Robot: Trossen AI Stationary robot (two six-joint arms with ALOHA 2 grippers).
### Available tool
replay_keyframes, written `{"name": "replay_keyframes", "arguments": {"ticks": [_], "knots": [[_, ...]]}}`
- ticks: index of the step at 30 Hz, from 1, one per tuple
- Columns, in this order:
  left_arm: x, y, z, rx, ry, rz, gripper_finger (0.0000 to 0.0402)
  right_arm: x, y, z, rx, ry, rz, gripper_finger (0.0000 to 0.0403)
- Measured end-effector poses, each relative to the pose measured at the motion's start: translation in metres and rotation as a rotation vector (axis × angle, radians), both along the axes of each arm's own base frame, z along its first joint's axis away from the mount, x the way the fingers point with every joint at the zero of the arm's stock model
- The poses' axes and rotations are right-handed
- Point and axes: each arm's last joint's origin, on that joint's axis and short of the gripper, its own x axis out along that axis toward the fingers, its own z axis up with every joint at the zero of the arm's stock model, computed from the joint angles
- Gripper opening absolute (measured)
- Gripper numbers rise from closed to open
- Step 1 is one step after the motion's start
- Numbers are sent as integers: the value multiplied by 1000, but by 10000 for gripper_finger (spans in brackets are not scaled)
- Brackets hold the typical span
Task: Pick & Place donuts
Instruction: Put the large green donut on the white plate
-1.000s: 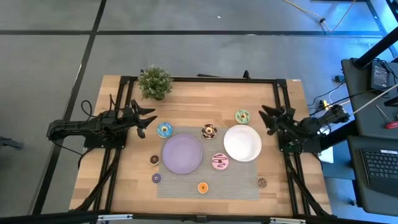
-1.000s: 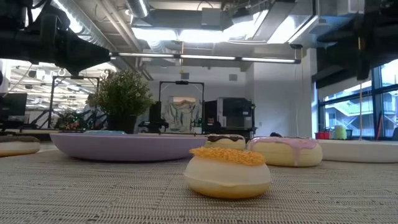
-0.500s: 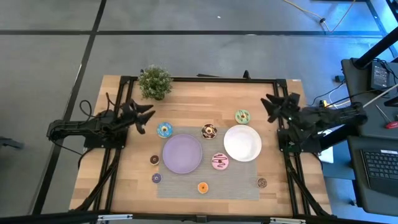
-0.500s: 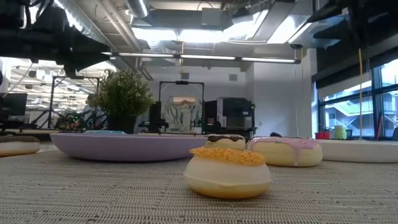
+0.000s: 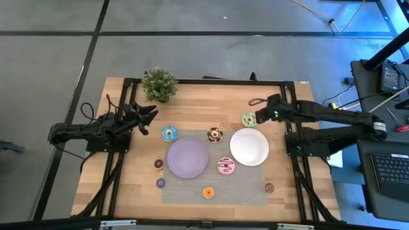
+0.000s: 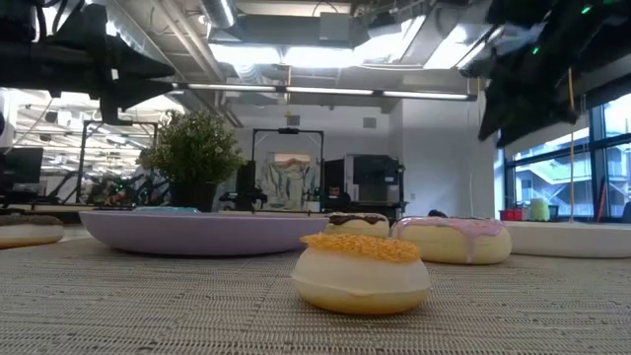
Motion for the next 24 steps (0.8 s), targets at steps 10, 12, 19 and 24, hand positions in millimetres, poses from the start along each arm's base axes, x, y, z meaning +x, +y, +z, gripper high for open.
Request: {"name": "replay_keyframes", "arguments": {"ticks": [10, 12, 19, 24], "knots": [[0, 1, -1, -5, 5, 30, 157, 21, -43, -33, 88, 134, -65, 177], [0, 1, -1, -7, 7, 41, 157, 24, -49, -39, 92, 150, -70, 180], [1, 1, -2, -9, 26, 50, 157, 40, -58, -62, 163, 189, -12, 244], [2, 1, -3, -9, 34, 50, 157, 45, -60, -78, 204, 250, -28, 295]]}}
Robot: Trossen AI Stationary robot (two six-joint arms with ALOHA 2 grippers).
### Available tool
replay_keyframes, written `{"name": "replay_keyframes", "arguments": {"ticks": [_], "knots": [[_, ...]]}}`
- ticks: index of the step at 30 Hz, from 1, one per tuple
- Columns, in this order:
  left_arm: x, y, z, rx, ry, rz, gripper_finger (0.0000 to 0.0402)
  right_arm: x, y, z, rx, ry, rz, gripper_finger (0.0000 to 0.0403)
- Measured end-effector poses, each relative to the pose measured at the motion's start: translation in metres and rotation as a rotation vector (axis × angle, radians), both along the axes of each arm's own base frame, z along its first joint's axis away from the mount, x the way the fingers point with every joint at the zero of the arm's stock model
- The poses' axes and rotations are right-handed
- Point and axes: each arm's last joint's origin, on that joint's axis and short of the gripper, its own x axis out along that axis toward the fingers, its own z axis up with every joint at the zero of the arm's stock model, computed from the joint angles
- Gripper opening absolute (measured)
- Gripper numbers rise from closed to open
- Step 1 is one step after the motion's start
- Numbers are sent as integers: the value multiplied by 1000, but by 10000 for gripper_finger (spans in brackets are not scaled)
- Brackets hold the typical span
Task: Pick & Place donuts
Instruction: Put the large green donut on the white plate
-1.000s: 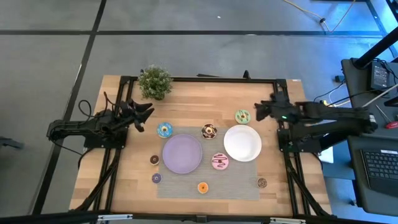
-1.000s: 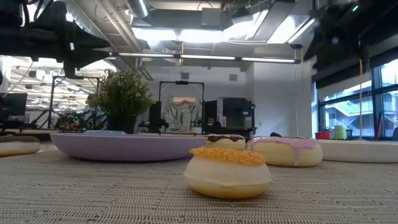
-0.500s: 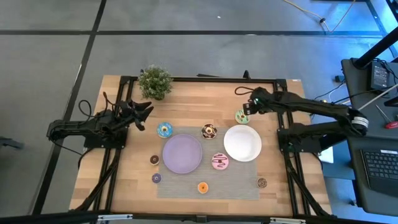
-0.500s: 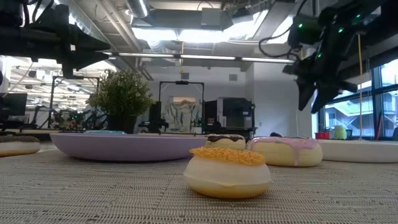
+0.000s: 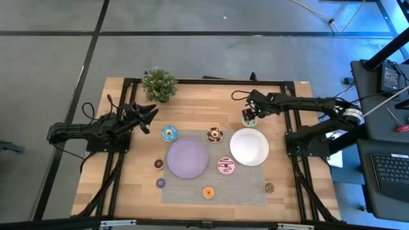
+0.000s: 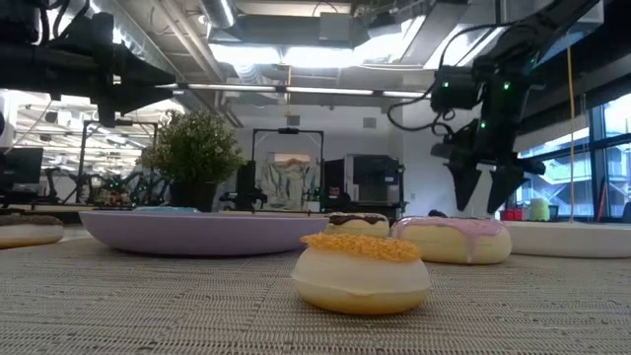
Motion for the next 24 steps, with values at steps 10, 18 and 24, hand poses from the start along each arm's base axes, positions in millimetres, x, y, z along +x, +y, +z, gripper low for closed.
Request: {"name": "replay_keyframes", "arguments": {"ticks": [10, 18, 24], "knots": [[0, 0, 0, 0, 0, 0, 157, 4, -1, -19, 81, 67, 5, 304], [0, 0, 0, 0, 0, 0, 157, 6, -2, -28, 112, 95, 13, 232], [0, 0, 0, 0, 0, 0, 157, 4, -1, -24, 103, 89, 36, 167]]}}
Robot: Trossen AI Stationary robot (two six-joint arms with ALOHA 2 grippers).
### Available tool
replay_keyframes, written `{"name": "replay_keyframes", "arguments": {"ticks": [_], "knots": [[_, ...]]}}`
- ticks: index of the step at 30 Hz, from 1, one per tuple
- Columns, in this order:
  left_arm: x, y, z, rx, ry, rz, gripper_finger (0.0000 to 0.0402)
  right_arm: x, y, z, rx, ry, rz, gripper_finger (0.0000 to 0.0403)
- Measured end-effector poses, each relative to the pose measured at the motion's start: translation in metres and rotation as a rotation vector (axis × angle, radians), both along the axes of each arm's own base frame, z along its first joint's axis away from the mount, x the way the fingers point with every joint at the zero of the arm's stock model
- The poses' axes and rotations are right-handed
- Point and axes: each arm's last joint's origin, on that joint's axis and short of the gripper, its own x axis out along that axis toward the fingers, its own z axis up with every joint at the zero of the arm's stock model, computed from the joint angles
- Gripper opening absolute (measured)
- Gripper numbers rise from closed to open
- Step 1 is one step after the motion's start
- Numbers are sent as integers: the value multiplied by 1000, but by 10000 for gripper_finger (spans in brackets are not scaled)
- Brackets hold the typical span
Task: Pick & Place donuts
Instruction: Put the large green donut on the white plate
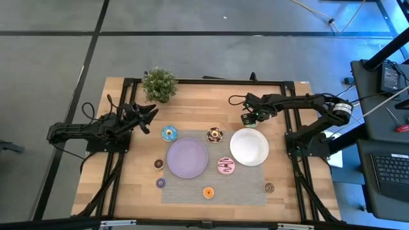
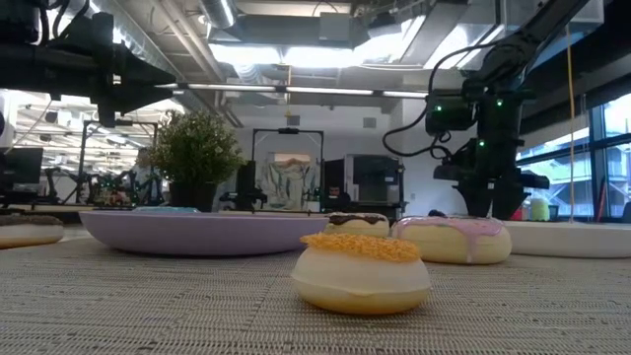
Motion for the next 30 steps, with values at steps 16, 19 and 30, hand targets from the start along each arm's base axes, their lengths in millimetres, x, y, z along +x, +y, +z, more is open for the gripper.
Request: {"name": "replay_keyframes", "arguments": {"ticks": [16, 19, 30], "knots": [[0, 0, 0, 0, 0, 0, 157, 14, 9, 63, -22, -204, 176, 97], [0, 0, 0, -6, -4, -1, 157, 20, 30, 72, 51, -226, 243, 97], [0, 0, 0, -8, -6, -2, 157, 27, 99, 57, 149, -156, 267, 96]]}}
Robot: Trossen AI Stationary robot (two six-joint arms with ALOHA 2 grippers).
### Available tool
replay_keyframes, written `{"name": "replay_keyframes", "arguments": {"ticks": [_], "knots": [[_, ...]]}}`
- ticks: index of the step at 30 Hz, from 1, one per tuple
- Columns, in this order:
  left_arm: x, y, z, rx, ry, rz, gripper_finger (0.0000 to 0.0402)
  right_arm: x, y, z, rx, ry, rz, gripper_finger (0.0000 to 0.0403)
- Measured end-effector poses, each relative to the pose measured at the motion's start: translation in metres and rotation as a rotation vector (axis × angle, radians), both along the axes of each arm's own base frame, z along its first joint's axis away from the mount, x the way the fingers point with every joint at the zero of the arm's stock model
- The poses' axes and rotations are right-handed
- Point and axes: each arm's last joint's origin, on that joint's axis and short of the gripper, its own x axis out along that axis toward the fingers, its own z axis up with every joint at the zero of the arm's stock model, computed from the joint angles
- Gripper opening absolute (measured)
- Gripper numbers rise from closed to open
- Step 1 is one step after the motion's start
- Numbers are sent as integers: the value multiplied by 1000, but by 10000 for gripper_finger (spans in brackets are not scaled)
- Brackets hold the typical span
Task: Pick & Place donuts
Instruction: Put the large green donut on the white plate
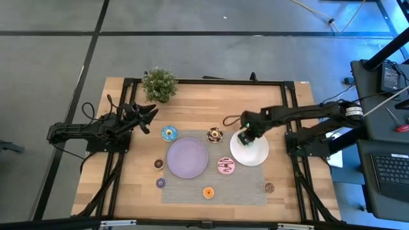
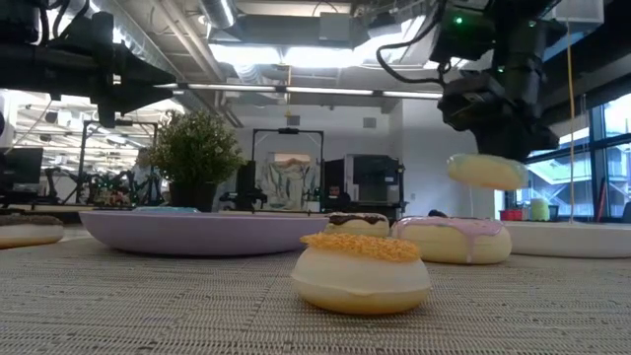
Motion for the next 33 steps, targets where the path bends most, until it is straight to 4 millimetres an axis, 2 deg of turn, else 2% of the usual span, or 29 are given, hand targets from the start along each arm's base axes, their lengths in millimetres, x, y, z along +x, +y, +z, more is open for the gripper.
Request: {"name": "replay_keyframes", "arguments": {"ticks": [6, 14, 24, 33], "knots": [[0, 0, 0, 0, 1, 0, 157, -8, 10, -14, 0, 53, -29, 96], [0, 0, 0, 0, 0, -1, 157, -16, 11, -25, -14, 93, -32, 102], [0, 0, 0, 0, 0, 0, 157, -22, 11, -35, -14, 113, -53, 171], [0, 0, 0, 0, 1, 0, 157, -22, 10, -35, -13, 113, -55, 216]]}}
